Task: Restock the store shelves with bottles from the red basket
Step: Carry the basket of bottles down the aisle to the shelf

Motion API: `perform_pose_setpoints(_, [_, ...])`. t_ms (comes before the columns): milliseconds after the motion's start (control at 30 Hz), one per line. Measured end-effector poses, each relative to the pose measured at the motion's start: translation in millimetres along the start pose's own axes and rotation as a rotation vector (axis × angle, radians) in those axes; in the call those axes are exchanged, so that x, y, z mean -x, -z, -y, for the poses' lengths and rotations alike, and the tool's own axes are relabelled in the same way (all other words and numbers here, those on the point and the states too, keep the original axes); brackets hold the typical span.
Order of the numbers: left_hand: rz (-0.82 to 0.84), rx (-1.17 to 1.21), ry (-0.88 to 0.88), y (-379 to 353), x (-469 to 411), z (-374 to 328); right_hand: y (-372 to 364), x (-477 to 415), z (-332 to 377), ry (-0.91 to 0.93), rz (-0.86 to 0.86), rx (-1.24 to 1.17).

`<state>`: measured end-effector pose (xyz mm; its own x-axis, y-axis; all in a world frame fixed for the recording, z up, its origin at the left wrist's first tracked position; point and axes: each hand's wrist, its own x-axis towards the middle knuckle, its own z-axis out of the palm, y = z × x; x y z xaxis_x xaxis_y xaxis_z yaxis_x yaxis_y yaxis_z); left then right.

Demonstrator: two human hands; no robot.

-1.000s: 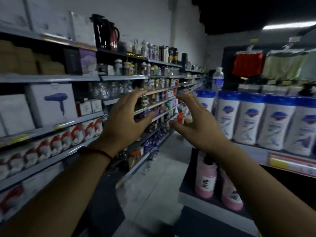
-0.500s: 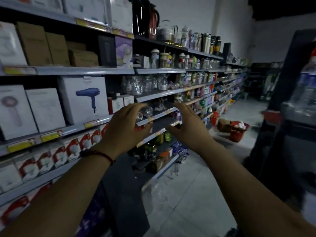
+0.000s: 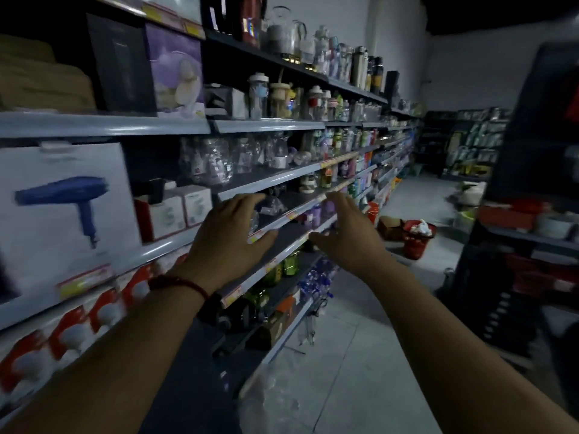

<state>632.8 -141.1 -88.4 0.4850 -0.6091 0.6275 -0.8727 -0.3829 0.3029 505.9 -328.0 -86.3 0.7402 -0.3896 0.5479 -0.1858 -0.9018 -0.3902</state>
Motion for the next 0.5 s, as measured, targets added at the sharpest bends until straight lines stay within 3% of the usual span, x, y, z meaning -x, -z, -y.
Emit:
perform_pose_setpoints(333, [0.199,0.214,-0.215,-192.8,-189.5,-19.7,2.6,-91.8,-192.2,-0.300,-0.100,0.184])
perform_pose_setpoints(500, [0.244,0.206,-0.317,-306.8,-286.3,-38.8,-0.8,-154.0,-312.7,-0.405,-0.133,0.220])
